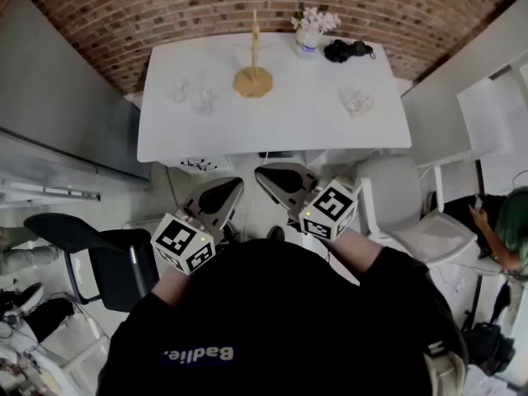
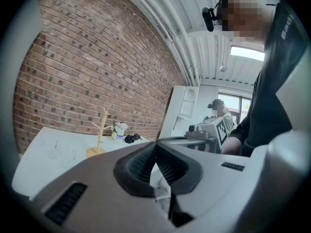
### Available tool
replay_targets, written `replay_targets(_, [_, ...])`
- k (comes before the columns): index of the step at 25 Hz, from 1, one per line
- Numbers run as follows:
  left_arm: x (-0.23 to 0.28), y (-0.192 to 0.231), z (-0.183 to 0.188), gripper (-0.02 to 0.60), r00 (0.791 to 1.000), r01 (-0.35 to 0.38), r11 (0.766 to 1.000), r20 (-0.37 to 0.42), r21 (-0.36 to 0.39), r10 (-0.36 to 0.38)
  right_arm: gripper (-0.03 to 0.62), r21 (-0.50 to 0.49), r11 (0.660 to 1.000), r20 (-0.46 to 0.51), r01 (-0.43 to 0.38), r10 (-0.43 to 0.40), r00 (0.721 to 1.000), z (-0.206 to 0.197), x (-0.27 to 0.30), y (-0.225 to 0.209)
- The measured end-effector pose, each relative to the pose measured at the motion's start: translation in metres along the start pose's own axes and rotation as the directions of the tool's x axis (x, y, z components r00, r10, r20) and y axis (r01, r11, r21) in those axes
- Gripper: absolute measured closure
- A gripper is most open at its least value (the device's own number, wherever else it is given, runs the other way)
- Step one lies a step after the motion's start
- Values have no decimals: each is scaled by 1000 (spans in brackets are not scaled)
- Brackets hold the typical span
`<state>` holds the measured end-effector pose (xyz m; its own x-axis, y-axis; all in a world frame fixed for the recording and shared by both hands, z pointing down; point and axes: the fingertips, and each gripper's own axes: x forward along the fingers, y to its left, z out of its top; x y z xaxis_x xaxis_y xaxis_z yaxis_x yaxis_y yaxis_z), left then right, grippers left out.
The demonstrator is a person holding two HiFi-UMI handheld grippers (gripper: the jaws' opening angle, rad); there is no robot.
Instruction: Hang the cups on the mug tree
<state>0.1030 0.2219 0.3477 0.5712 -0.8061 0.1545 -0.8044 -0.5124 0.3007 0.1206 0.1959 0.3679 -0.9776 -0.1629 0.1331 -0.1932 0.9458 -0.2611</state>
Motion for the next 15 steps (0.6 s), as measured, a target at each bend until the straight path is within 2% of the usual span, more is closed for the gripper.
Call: replay_targets(15, [-1,-13,-5,578,1000,-27,1000,3,16,27,565,0,999,20,-38,38,999,2,-8,11])
